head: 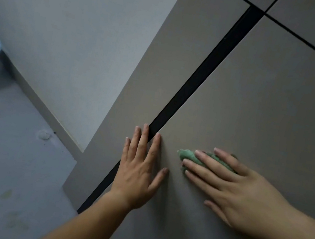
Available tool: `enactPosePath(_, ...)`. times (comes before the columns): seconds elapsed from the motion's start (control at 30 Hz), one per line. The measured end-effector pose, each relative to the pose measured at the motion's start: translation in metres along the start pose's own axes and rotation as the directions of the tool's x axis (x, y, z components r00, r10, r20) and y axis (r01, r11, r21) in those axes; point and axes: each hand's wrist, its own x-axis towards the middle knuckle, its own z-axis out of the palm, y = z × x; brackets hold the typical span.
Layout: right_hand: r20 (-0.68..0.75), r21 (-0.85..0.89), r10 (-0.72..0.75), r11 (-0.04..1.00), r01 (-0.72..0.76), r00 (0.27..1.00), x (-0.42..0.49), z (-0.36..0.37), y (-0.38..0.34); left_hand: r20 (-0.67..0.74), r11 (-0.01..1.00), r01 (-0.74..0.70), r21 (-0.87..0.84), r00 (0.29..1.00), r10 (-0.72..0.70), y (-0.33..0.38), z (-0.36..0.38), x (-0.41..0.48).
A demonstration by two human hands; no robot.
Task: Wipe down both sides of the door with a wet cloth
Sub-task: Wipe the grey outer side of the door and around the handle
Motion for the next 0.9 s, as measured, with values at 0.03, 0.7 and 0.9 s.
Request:
enactPosePath(0.03,-0.011,-0.017,-0.014,1.000,0.014,1.000,0.007,-0.003,0.007,0.007,1.000,0.008,-0.005,1.000,-0.008,-0.002,0.001,-0.005)
enactPosePath(0.7,0.000,-0.042,0.226,0.973,-0.226,0.974,0.124,-0.033,0.028,0.045,0.994,0.072,-0.082,0.997,-0.069,-0.008,0.004,-0.022)
enactPosePath(0.9,0.048,-0.022,0.384,0.923,-0.384,0.922,0.068,-0.038,0.029,-0.020,0.973,0.123,-0.197,0.991,-0.130,0.018,0.001,-0.008)
